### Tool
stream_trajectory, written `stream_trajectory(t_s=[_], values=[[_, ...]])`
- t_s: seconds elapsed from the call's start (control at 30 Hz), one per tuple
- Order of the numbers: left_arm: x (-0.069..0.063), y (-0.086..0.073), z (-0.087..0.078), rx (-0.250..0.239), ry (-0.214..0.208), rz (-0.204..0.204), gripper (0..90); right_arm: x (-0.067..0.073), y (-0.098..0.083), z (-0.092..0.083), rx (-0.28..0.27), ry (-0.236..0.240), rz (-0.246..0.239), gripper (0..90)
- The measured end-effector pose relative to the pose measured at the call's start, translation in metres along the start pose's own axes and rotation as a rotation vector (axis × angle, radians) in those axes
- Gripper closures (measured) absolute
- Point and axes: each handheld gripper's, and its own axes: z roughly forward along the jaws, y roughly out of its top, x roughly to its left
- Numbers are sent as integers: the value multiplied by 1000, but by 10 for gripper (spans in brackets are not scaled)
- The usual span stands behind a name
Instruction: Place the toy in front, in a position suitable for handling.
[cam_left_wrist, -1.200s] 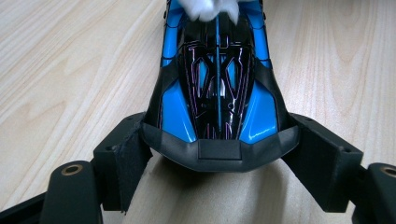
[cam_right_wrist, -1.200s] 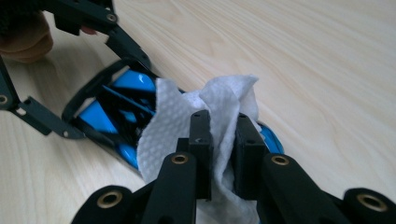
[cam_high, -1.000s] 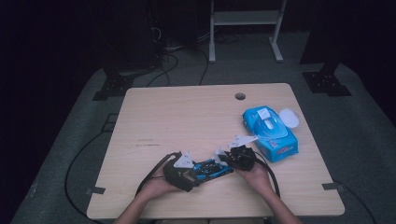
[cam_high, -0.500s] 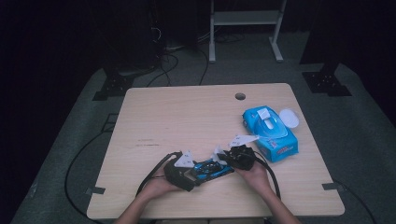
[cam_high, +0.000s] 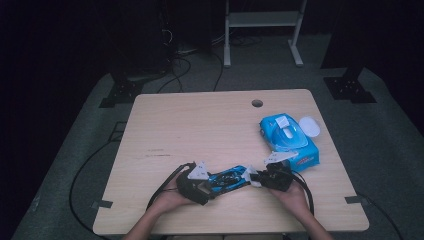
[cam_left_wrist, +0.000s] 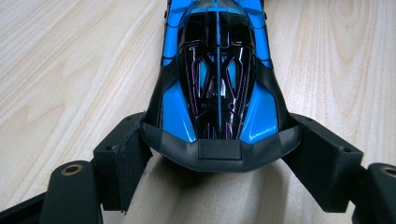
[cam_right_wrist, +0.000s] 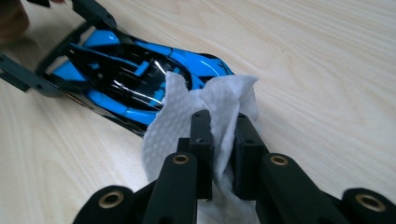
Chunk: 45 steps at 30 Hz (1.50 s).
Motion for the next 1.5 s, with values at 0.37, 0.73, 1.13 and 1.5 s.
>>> stream_trajectory(t_s=[0.37,0.73,1.13,1.5], values=[[0,0,2,-8,1,1,244,23,15,12,-14,17,-88,805],[0,2,4,-20,1,-7,244,52,27,26,-29,76,-187,805],[0,2,5,-23,-3,-6,244,72,35,47,-11,159,-223,806],[2,0,4,-29,-10,-18,244,82,45,60,4,176,-242,809]])
